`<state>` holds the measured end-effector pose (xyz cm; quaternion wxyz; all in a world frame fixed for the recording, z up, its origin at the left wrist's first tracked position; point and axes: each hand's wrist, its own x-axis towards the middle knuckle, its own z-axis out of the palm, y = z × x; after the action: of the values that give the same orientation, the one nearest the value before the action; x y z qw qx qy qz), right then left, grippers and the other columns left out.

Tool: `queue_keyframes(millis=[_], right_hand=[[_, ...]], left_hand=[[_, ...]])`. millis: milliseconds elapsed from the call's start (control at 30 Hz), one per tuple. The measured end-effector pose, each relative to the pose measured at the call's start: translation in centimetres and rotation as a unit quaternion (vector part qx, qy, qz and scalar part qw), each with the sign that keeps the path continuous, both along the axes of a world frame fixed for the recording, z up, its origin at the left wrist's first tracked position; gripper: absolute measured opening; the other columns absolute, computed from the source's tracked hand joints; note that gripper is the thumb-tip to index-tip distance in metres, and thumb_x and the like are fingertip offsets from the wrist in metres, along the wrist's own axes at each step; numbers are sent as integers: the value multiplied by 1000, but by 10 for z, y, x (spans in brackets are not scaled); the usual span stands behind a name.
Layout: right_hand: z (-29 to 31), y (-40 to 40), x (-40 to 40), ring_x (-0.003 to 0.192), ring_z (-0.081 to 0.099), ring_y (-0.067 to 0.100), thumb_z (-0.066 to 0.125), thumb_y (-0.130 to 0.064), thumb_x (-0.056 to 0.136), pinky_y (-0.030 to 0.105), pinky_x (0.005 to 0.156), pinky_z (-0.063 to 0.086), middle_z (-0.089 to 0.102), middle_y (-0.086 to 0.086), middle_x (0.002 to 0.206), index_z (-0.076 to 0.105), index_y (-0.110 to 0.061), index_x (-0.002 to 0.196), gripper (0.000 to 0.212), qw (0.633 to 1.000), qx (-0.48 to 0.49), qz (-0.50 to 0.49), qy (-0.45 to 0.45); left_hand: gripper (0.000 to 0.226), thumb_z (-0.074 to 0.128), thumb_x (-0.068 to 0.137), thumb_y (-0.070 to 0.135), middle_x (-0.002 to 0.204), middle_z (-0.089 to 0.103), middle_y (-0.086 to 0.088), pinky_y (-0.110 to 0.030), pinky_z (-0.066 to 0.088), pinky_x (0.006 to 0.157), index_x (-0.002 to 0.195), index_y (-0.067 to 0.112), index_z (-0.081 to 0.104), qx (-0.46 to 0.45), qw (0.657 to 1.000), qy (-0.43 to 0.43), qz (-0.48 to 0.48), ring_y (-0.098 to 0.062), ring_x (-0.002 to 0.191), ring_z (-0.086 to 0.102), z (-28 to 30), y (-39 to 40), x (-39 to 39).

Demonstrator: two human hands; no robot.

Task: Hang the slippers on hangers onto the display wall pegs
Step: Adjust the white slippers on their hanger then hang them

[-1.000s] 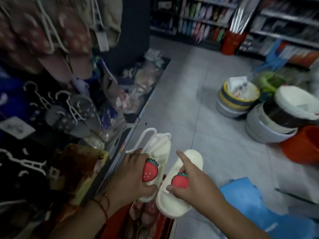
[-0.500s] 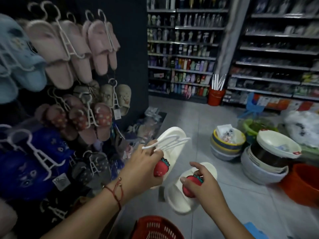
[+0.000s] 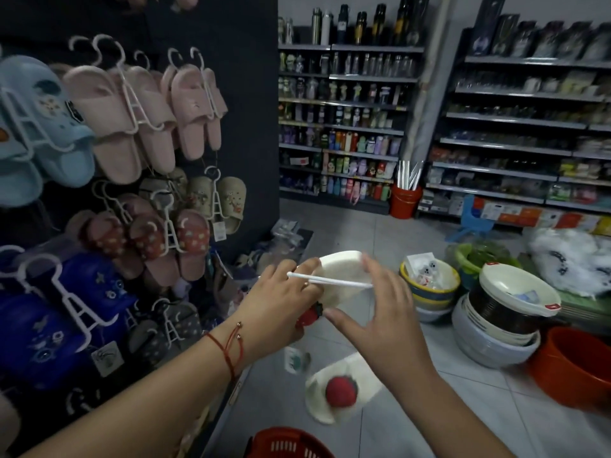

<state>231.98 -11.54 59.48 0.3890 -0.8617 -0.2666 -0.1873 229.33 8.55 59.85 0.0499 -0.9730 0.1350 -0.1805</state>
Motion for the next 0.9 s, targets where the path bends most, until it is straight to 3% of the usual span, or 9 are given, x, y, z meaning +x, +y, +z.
queue_keyframes(millis=[100, 200, 333, 433, 600, 667, 767, 833, 900], right_hand=[[10, 0, 19, 106, 57, 7, 71, -54, 83, 29, 90, 49, 63, -18, 114, 63, -34, 119, 42, 998, -51, 48, -6], [16, -1, 29, 90, 62, 6, 67, -44, 92, 25, 74, 49, 66, -17, 95, 73, -36, 103, 15, 993, -65, 97, -2], [21, 3, 34, 79, 65, 6, 64, -44, 94, 34, 71, 52, 71, -10, 79, 76, -31, 97, 18, 990, -9, 56, 125], [21, 6, 41, 78, 68, 16, 64, -46, 93, 49, 72, 58, 73, -2, 77, 78, -23, 91, 27, 981, 40, 32, 185], [26, 10, 38, 79, 68, 19, 63, -40, 95, 41, 72, 56, 73, 0, 75, 78, -24, 88, 23, 987, 13, 28, 159], [25, 15, 33, 82, 69, 16, 61, -40, 96, 40, 74, 57, 74, -2, 80, 78, -29, 93, 21, 987, 36, 37, 155], [22, 28, 23, 96, 72, 14, 59, -30, 100, 42, 81, 62, 76, -4, 99, 74, -33, 106, 16, 918, 240, 100, 299], [26, 37, 15, 102, 73, 19, 55, -26, 102, 44, 89, 58, 76, 4, 105, 71, -20, 113, 21, 827, 374, 148, 392], [33, 42, 7, 101, 73, 26, 51, -25, 102, 46, 93, 55, 76, 15, 104, 69, -5, 108, 28, 739, 473, 169, 449]], left_hand=[[64, 87, 41, 37, 141, 49, -7, -41, 53, 76, 98, 27, 59, 22, 1000, 15, -8, -29, 100, 58, 0, -2, 0], [68, 89, 38, 33, 138, 51, -8, -42, 53, 79, 99, 26, 60, 43, 999, 8, -14, -29, 101, 57, -2, 0, -1], [80, 89, 42, 24, 146, 42, -17, -66, 40, 105, 110, 27, 47, 60, 998, -17, -4, -44, 129, 46, -3, 6, -2], [80, 90, 43, 18, 155, 31, -20, -76, 32, 104, 107, 30, 44, 49, 998, -4, 38, -53, 141, 33, -1, 9, -4], [63, 64, 78, -4, 165, -18, -18, -63, 32, 114, 113, 34, 28, -42, 998, 33, 44, -50, 152, 4, 0, 15, -9], [68, 54, 83, -10, 164, -24, -18, -54, 29, 118, 127, 35, 27, -52, 995, 51, 72, -45, 153, -1, 5, 11, -14], [75, 57, 78, -13, 165, 2, -22, -58, 30, 117, 139, 27, 41, -94, 994, -16, 58, -45, 153, 6, 8, 3, -17], [64, 65, 73, -10, 152, 29, -22, -57, 50, 100, 126, 23, 51, -113, 991, -71, 14, -45, 149, 21, 7, 3, -15], [50, 66, 78, -2, 150, 32, -19, -47, 61, 80, 122, 20, 55, -123, 987, -103, -17, -40, 149, 23, 7, 6, -12]])
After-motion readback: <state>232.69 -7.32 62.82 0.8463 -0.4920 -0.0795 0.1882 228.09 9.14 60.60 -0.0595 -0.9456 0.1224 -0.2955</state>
